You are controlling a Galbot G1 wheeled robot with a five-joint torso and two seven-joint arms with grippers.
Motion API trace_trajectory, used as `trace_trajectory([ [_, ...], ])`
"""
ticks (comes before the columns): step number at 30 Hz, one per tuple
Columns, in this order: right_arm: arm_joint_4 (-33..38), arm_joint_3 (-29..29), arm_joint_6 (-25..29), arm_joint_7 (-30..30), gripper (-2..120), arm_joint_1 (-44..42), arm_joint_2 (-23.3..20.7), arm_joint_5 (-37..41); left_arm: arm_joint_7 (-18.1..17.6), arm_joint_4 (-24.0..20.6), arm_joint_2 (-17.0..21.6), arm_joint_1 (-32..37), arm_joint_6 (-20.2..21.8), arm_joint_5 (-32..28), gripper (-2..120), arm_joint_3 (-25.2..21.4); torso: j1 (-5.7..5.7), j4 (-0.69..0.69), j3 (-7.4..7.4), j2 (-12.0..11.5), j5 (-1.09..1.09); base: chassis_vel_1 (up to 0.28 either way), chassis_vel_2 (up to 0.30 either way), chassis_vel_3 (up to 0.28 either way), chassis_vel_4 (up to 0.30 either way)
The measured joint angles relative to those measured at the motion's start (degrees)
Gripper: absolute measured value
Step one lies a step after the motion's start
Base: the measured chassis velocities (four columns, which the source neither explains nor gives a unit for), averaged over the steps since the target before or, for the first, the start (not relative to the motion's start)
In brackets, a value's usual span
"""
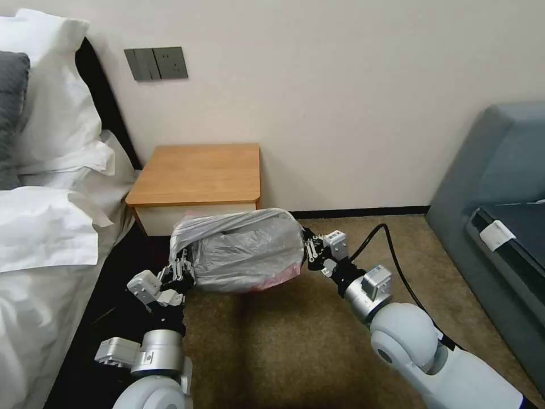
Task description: Pick up the garbage bag from the table and place it over the trash can.
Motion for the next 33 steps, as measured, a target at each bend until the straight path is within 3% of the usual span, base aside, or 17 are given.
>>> trace_trajectory([
  [18, -9.56, -0.82, 10.66, -2.60, 0, 0.41, 3.96, -18.98, -1.42, -1.12, -1.94, 0.21, 1.29, -2.60, 9, 0.82, 0.00, 0.00, 0.00, 0.00, 0.01, 0.000, 0.000, 0.000, 0.000],
  [27, -13.81, -0.92, 13.03, -2.66, 0, 1.15, 5.27, -23.33, -1.59, -1.69, -2.56, 0.38, 1.55, -2.63, 11, 0.93, 0.00, 0.00, 0.00, 0.00, 0.01, 0.000, 0.000, 0.000, 0.000],
  [33, -12.60, -0.91, 12.71, -2.65, 2, 1.22, 5.28, -23.71, -1.68, -1.68, -2.59, 0.12, 1.60, -2.14, 11, 0.55, 0.00, 0.00, 0.00, 0.00, 0.01, 0.000, 0.000, 0.000, 0.000],
])
